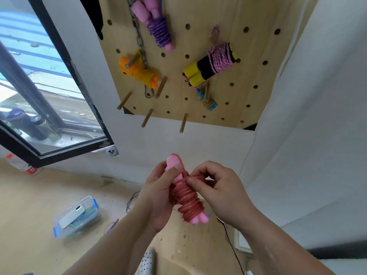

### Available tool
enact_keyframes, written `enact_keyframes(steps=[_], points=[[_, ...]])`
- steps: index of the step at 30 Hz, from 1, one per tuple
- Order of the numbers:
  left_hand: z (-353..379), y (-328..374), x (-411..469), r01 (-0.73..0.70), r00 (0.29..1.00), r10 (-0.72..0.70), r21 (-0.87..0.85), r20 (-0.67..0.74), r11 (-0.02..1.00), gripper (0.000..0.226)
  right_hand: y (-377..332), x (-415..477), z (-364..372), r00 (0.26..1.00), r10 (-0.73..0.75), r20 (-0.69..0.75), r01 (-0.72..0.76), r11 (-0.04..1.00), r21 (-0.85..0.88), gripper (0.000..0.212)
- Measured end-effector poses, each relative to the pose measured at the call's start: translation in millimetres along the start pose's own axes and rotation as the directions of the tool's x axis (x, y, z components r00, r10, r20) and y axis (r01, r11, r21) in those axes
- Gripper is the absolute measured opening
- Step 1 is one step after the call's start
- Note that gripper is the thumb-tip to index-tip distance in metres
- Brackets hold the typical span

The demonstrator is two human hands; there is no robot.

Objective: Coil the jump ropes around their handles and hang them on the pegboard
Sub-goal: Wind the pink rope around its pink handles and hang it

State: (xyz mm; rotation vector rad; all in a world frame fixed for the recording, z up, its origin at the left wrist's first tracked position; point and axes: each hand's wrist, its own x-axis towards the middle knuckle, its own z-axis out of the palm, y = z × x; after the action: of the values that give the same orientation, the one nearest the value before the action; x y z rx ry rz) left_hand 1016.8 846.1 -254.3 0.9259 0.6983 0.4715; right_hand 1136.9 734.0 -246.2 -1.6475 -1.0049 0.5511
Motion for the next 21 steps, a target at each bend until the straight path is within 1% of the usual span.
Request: enact_keyframes(steps=[2,6,9,11,12,13,15,17,19,21], points=[[-16,13,14,-0.043,0.999,0.042,0.011,0.033,0.999,0.040,-4,18,12,1.000,0.020,-0.010,-0.020,1.000,-0.010,0.012],[-46,40,38,-0.087,0.984,0.061,0.154,0.168,0.984,0.032,-17,53,40,0.999,0.017,-0.037,-0.019,0.998,-0.056,0.011],[-68,62,59,-0.099,0.979,0.055,0.218,0.198,0.971,0.023,-27,79,57,0.999,-0.007,-0.050,0.000,0.989,-0.146,0.011],[-83,74,74,-0.138,0.976,0.077,0.307,0.202,0.942,0.019,-32,93,68,1.000,0.008,-0.027,-0.013,0.986,-0.168,0.011],[-91,78,81,-0.177,0.971,0.105,0.352,0.213,0.919,0.017,-34,99,75,1.000,0.013,-0.007,-0.014,0.984,-0.176,0.011],[-98,82,88,-0.225,0.963,0.144,0.385,0.228,0.895,0.020,-36,106,82,1.000,0.005,0.009,-0.003,0.980,-0.199,0.011],[-112,90,100,-0.356,0.925,0.245,0.435,0.291,0.827,0.034,-38,120,96,0.999,-0.028,0.028,0.034,0.965,-0.258,0.009],[-125,100,111,-0.490,0.858,0.323,0.447,0.400,0.749,0.027,-41,136,108,0.999,-0.038,0.023,0.043,0.965,-0.259,0.007],[-142,111,123,-0.558,0.808,0.335,0.445,0.485,0.701,0.018,-42,153,116,0.999,-0.032,0.017,0.035,0.970,-0.239,0.006],[-159,120,137,-0.633,0.763,0.353,0.518,0.541,0.575,0.016,-43,170,126,1.000,-0.012,0.018,0.016,0.971,-0.239,0.006]])
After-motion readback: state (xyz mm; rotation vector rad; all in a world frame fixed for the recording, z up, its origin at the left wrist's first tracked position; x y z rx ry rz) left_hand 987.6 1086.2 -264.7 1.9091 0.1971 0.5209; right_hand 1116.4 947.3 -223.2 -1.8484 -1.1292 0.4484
